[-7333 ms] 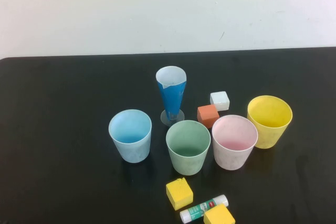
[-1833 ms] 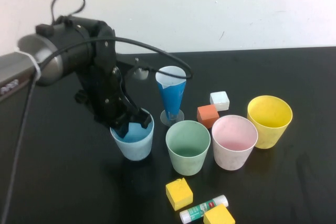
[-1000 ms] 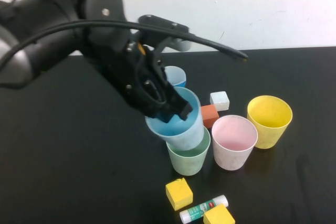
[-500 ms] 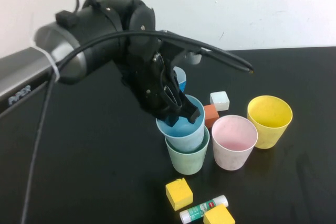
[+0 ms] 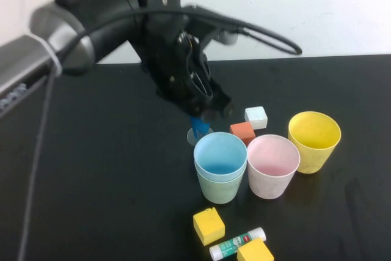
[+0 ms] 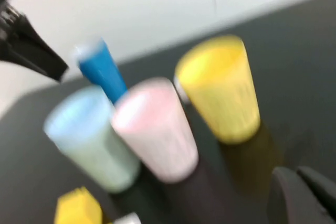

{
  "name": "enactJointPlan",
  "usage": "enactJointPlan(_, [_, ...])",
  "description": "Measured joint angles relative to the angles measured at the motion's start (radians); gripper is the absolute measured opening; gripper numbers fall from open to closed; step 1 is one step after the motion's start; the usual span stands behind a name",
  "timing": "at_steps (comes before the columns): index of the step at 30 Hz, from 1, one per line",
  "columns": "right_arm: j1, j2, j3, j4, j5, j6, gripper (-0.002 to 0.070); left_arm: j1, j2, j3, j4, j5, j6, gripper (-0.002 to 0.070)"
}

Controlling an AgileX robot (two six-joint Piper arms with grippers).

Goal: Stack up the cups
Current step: Pick up the yellow cup

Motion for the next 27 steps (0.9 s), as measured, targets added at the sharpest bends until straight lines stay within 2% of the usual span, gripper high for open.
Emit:
enactJointPlan(4, [0.000,0.051,-0.139,-0.051,0.019,0.000,-0.0001,0.000,-0.074,-0.013,0.063,0.001,0.000,0.0097])
enactJointPlan(7, [0.000,0.176,-0.260,-0.120,0.089,0.000,-0.0001,0.000,-0.150,-0.016,0.100,-0.025,-0.006,0.0029])
enactJointPlan(13, [0.000,0.492,-0.548,-0.310,0.308,-0.082,-0.0001,0.000,-0.356,0.096,0.111,-0.088,-0.021,0.0004])
enactJointPlan(18, [0.000,0.676,-0.737,-0.426,0.430,-0.134,-0.0001,0.000,-0.547,0.345,0.111,-0.122,-0.028,0.0002])
enactJointPlan(23, [0.019,0.829,-0.871,-0.466,0.511,-0.181,-0.0001,0.000,-0.739,0.632,0.133,-0.231,-0.058,0.0002])
enactJointPlan(27, [0.084,0.965,-0.963,-0.474,0.550,-0.205,-0.0001,0.000,-0.854,0.783,0.199,-0.311,-0.072,0.0002])
